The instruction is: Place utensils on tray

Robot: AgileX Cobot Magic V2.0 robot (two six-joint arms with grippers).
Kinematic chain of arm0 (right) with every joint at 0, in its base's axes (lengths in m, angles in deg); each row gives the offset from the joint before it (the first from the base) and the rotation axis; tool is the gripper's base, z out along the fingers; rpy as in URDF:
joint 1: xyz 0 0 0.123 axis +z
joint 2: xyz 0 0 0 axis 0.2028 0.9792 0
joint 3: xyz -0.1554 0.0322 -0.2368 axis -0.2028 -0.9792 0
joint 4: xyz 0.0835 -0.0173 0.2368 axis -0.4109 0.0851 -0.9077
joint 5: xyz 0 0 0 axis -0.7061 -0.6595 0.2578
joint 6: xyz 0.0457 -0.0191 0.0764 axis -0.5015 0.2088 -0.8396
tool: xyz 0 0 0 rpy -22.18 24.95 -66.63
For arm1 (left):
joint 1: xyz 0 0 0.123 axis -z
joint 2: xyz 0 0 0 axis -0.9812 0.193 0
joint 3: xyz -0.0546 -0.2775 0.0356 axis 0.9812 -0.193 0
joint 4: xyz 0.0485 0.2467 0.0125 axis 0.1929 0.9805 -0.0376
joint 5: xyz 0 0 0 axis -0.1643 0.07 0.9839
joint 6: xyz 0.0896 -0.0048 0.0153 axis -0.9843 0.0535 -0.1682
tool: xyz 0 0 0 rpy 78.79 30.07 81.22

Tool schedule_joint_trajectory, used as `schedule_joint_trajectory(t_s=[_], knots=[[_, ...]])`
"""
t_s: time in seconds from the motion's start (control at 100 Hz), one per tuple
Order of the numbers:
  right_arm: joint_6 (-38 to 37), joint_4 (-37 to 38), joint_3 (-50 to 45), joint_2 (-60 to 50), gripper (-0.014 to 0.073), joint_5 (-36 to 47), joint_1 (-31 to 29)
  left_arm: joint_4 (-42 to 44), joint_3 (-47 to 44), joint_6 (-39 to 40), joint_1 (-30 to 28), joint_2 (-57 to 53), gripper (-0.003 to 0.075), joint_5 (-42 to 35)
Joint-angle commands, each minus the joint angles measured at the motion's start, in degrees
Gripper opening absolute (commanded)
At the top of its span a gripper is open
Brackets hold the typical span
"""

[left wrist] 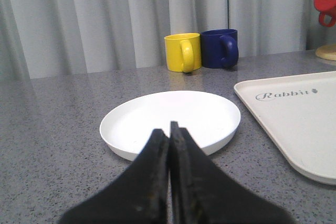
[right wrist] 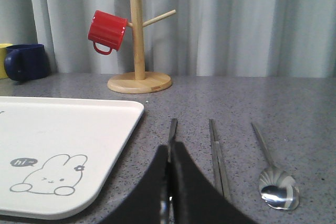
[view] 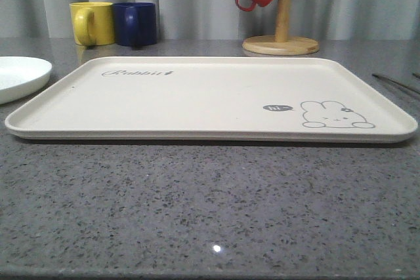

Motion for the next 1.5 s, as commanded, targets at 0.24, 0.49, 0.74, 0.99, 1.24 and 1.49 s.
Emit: schedule_joint_trajectory(t_s=[0.24, 0.49, 0.74, 0.99, 1.24, 1.49], knots=[[0.4, -0.2, 1.0, -0.9, -0.0068, 4.6, -0.4, -0.1, -2.2, 0.5, -0.1, -2.0, -0.0018, -4.9], [0.4, -0.2, 1.0, -0.9, -0.0068, 4.6, -0.4, -2.1, 3.0, 0.5, -0.1, -1.5, -0.0018, -1.7], [0.4, -0.2, 1.0, -0.9, -0.0068, 4.6, -0.4, -3.1, 16.7, 0.5, -0.1, 5.5, -0.0018, 11.1], [0.4, -0.2, 1.0, -0.9, -0.0068, 4.6, -0.4, -3.1, 36.2, 0.5, -0.1, 20.9, -0.0018, 27.7], [0.4, -0.2, 1.0, -0.9, -0.0068, 4.6, -0.4, -3.1, 54.1, 0.5, -0.1, 38.7, -0.0018, 44.6], [0.4, -0.2, 1.0, -0.9, -0.0068, 4.6, -0.4, -3.1, 60.0, 0.5, -0.1, 49.0, -0.0018, 47.7]])
